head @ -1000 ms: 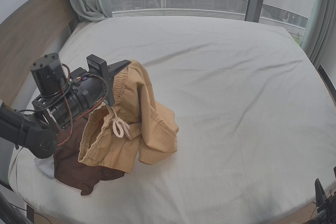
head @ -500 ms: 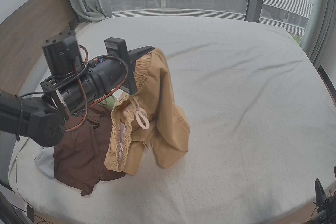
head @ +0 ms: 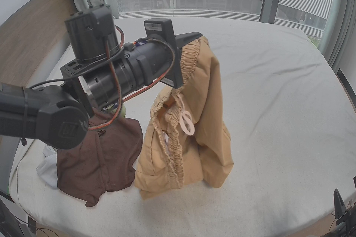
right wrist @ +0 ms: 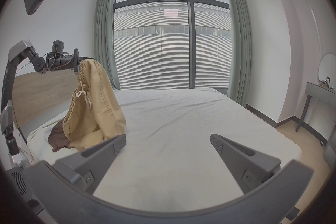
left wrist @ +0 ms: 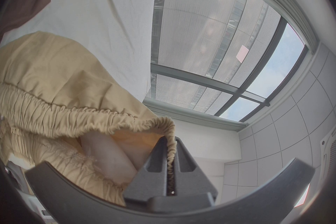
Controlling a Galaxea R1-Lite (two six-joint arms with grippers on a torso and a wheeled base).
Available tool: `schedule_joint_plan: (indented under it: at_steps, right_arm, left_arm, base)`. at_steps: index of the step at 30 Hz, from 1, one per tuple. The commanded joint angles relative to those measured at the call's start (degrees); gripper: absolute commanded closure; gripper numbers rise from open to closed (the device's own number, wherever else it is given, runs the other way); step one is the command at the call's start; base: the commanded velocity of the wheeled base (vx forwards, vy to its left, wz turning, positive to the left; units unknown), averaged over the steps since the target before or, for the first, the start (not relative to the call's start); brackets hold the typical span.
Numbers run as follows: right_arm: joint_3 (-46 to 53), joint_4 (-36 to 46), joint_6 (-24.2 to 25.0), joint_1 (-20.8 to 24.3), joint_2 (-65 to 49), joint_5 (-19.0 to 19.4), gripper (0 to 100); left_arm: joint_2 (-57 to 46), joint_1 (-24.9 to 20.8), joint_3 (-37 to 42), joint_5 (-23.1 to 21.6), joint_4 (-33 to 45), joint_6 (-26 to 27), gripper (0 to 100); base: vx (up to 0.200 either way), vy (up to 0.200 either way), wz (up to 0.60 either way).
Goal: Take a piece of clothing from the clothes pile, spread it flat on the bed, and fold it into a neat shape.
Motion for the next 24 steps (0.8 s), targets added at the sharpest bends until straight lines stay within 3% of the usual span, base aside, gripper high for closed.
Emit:
schedule_joint_plan:
  at_steps: [1, 24]
  right_arm:
    - [1.01, -0.02, 0.02, 0.0, -0.57, 0.0, 0]
    - [1.01, -0.02, 0.02, 0.09, -0.57, 0.0, 0]
  left_arm:
    - [2.81, -1.76, -3.33, 0.38, 1.23, -0.07, 100]
    - [10.72, -7.56, -11.42, 0.46, 3.69, -0.16, 100]
  base:
    - [0.0, 0.0, 0.0]
    - [0.0, 0.0, 0.0]
